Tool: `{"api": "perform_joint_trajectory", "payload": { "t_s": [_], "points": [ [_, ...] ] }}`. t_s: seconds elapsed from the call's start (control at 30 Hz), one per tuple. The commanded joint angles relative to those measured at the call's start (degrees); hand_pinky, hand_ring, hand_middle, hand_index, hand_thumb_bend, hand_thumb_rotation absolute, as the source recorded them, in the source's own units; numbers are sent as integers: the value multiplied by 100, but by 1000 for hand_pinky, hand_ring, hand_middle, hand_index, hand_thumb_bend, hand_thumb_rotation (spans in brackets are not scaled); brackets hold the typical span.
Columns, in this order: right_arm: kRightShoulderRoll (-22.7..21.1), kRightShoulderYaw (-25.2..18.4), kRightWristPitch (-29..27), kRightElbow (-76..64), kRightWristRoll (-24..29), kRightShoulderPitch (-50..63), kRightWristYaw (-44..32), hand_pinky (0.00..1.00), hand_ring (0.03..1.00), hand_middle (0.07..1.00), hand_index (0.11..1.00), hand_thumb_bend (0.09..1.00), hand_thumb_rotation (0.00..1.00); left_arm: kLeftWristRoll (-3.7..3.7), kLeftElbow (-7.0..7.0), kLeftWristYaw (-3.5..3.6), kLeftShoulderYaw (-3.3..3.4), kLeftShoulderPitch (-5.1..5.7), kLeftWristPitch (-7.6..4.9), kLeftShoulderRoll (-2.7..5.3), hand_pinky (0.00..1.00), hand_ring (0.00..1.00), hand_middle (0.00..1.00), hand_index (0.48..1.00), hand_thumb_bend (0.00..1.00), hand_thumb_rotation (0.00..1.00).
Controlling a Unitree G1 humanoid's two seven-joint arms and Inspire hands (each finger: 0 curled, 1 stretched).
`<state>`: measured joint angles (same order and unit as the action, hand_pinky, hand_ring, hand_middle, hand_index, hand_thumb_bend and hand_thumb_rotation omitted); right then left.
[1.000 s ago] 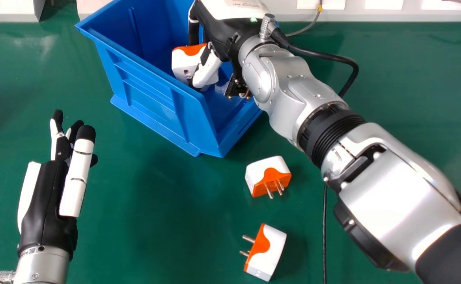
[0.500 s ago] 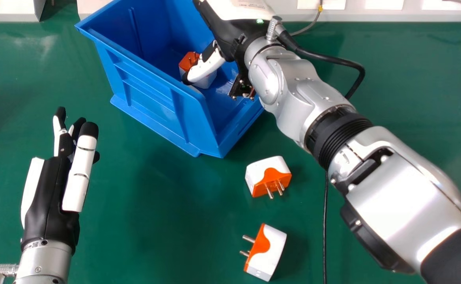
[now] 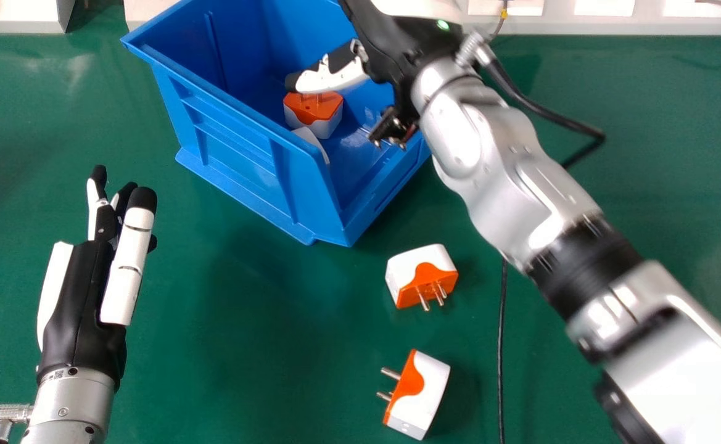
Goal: Pick all objects and put in blue box
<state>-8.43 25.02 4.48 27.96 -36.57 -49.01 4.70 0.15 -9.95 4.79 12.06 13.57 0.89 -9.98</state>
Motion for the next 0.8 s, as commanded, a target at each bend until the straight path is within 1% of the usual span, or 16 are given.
{"api": "perform_joint_trajectory", "payload": {
  "t_s": [0.0,0.03,0.1,0.17,0.23,0.33,0.4,0.5,0.53,0.6,0.67,0.77],
  "points": [
    [-554,-398,54,-1757,-98,597,-216,831,989,1000,957,422,153,24,7,-8,5,-124,-116,-88,900,956,980,991,518,1000],
    [-600,-430,77,-1954,-114,697,-269,832,989,1000,956,422,154,25,28,-8,7,-137,-121,-92,900,956,980,990,517,1000],
    [-912,-667,31,-2800,-144,1178,-404,831,988,1000,955,423,160,47,-9,-20,-7,-139,-95,-90,900,956,979,990,515,1000],
    [-1241,-1023,-122,-3578,-31,1763,-491,827,981,1000,954,423,177,56,-25,-19,-13,-127,-97,-88,900,956,979,990,514,1000],
    [-1422,-1253,-240,-3979,75,2174,-528,809,968,996,954,429,195,55,-16,-16,-10,-127,-101,-92,900,956,979,990,512,1000],
    [-1686,-1576,-408,-4494,169,2912,-602,797,958,992,954,434,204,29,-68,-7,-1,-110,-74,-85,900,956,979,991,511,1000],
    [-1831,-1765,-444,-4788,198,3371,-725,791,953,990,953,438,211,26,-63,-10,-1,-106,-78,-79,901,956,979,991,511,1000],
    [-1965,-2000,-477,-5091,211,4003,-875,784,948,986,948,445,219,-8,-51,0,5,-108,-91,-66,905,956,980,991,510,1000],
    [-1973,-2057,-480,-5133,225,4179,-905,782,946,985,946,448,222,-24,-17,8,12,-126,-104,-68,906,956,980,991,510,1000],
    [-1961,-2132,-486,-5158,247,4430,-941,776,944,983,942,454,225,-43,2,19,23,-142,-103,-68,909,956,980,992,510,1000],
    [-1960,-2171,-506,-5123,257,4622,-978,771,941,980,939,460,224,-35,-21,19,25,-134,-98,-68,912,957,980,992,509,1000],
    [-2060,-2184,-635,-4929,301,4819,-1074,773,939,978,937,463,222,-8,11,5,24,-146,-150,-71,913,957,980,992,509,1000]
  ]
}}
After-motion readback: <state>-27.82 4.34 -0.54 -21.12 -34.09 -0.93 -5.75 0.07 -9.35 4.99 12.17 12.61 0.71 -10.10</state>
